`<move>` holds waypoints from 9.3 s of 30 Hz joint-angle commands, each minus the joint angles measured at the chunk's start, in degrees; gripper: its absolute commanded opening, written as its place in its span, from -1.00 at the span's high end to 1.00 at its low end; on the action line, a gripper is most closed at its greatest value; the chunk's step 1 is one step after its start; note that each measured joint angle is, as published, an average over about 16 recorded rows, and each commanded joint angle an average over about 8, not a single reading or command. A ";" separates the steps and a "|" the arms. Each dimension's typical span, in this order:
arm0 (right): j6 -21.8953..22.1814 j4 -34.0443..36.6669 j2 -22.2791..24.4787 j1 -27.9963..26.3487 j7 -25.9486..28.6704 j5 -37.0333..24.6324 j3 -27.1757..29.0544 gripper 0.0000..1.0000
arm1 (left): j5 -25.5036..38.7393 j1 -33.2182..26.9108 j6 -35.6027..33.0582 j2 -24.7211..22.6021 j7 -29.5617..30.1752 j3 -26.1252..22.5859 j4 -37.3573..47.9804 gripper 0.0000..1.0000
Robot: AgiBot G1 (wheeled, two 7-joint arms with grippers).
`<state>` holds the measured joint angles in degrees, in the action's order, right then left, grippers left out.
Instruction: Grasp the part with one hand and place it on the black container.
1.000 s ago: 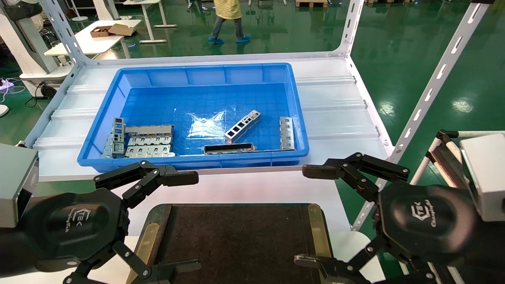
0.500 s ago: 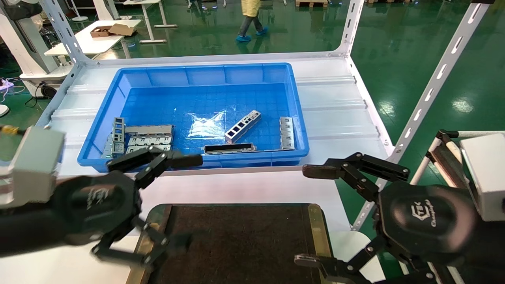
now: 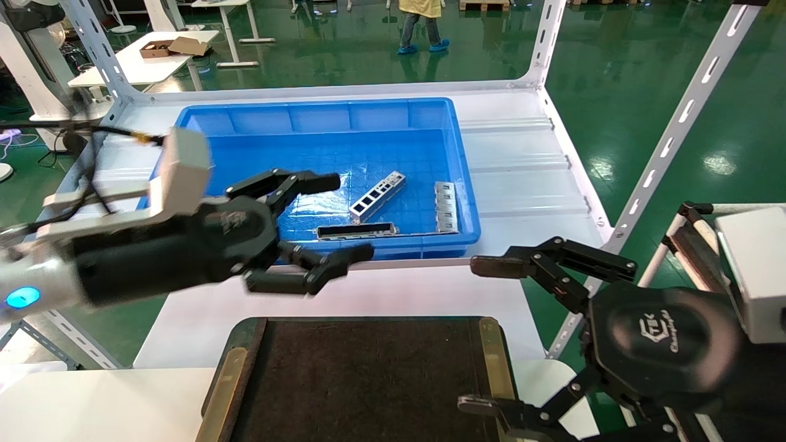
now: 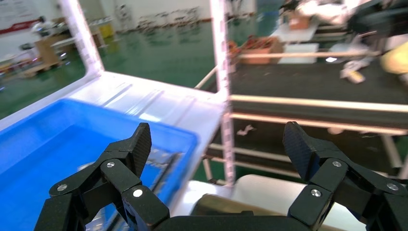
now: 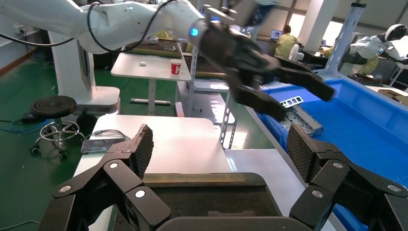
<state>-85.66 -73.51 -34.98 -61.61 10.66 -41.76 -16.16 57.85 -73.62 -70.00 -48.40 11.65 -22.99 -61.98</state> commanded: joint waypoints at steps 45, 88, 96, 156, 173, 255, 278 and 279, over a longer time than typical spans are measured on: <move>0.08 0.00 0.08 -0.04 -0.10 0.13 -0.19 1.00 | 14.38 -17.68 32.60 -30.09 -9.33 -17.41 45.38 1.00; 0.16 0.00 0.15 -0.08 -0.18 0.25 -0.36 1.00 | 0.78 -17.25 39.60 -29.74 -2.06 -32.07 44.86 1.00; 0.17 0.00 0.16 -0.08 -0.19 0.27 -0.39 1.00 | -2.48 -17.93 40.80 -29.63 -1.87 -32.68 44.75 1.00; 0.26 0.00 0.25 -0.13 -0.30 0.41 -0.60 1.00 | -24.68 19.91 32.85 7.96 1.37 -25.96 -15.69 1.00; 0.29 0.00 0.27 -0.14 -0.33 0.45 -0.66 1.00 | -23.13 30.39 63.11 -4.61 1.39 -29.83 -15.15 1.00; 0.40 0.00 0.38 -0.20 -0.46 0.63 -0.92 -1.00 | -16.00 23.59 80.42 -28.82 10.16 -34.76 12.00 -1.00; 0.43 0.00 0.41 -0.22 -0.50 0.68 -0.99 -1.00 | -13.46 26.74 54.34 -6.84 7.46 -26.59 -8.39 -1.00; 0.43 0.00 0.41 -0.22 -0.50 0.68 -1.00 -1.00 | -13.62 27.01 52.65 -5.69 6.77 -25.91 -9.11 -1.00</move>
<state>-85.22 -73.51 -34.56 -61.83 10.16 -41.08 -17.16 43.98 -46.67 -17.62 -54.54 17.81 -48.70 -70.21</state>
